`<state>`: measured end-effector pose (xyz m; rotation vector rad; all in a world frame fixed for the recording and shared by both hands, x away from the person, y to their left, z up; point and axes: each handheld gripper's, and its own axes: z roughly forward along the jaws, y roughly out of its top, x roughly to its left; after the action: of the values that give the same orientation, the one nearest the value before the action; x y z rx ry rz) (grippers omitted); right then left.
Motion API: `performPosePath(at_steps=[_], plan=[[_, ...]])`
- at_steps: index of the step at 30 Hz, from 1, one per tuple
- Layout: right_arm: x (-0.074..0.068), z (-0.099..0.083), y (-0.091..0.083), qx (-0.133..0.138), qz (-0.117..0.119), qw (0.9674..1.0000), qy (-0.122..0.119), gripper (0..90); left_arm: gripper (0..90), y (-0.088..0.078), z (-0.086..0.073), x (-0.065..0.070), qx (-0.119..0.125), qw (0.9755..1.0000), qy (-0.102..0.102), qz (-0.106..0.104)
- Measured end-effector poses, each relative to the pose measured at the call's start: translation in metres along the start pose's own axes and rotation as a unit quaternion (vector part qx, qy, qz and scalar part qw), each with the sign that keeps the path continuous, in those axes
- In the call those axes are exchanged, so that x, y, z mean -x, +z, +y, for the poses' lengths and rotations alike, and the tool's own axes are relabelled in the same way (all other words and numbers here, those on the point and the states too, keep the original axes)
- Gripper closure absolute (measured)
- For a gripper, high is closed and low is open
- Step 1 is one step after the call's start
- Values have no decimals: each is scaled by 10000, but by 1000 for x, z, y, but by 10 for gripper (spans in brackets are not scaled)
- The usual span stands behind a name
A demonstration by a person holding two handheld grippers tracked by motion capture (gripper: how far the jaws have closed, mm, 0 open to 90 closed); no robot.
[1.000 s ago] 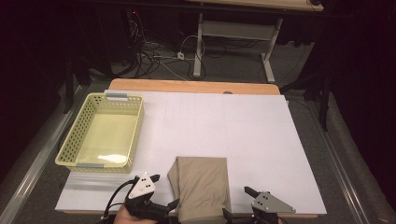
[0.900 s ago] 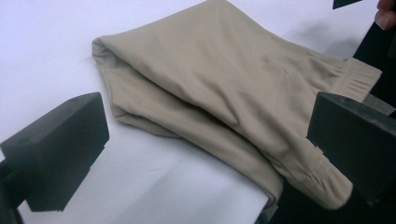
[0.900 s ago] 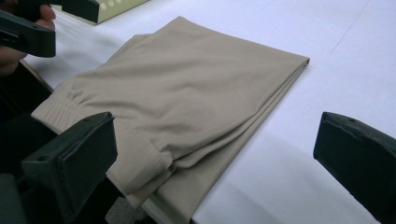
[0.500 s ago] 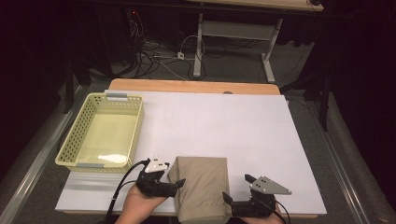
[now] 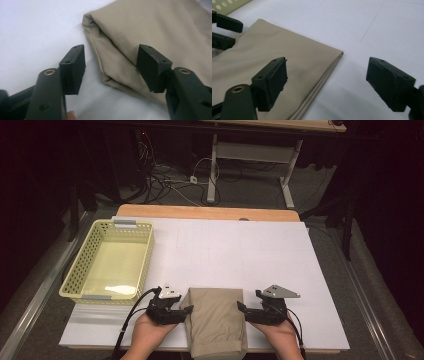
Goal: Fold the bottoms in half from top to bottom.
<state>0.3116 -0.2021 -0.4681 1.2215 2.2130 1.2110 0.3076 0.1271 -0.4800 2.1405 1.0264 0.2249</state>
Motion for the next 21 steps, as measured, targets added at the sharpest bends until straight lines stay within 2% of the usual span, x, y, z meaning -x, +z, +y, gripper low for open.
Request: performPosePath(at_steps=[3, 7, 10, 12, 15, 16, 18, 21], plan=[[0, 3, 8, -91, 87, 9999, 47, 252, 432, -1, -4, -1, 28, 10000, 20, 9], [-4, 4, 17, -246, 121, 9996, -74, 295, 514, -2, -7, -2, 92, 10000, 13, -37], [-5, 3, 25, -388, 33, 9992, -104, 300, 589, -1, -8, 0, 108, 9999, 29, -131], [-5, 3, 30, -470, -18, 9988, -133, 301, 614, -1, -8, 1, 116, 9999, 42, -104], [-7, 6, 35, -500, -142, 9983, -252, 319, 735, -1, -9, 2, 96, 9997, 107, -175], [-8, 7, 35, -527, -203, 9979, -322, 359, 805, 0, -9, 4, 81, 9996, 202, -193], [-9, 7, 36, -520, -111, 9977, -428, 494, 821, 0, -9, 6, 97, 9994, 316, -131], [-8, 6, 35, -468, 53, 9983, -342, 634, 824, 0, -8, 4, 101, 9994, 306, -149]])
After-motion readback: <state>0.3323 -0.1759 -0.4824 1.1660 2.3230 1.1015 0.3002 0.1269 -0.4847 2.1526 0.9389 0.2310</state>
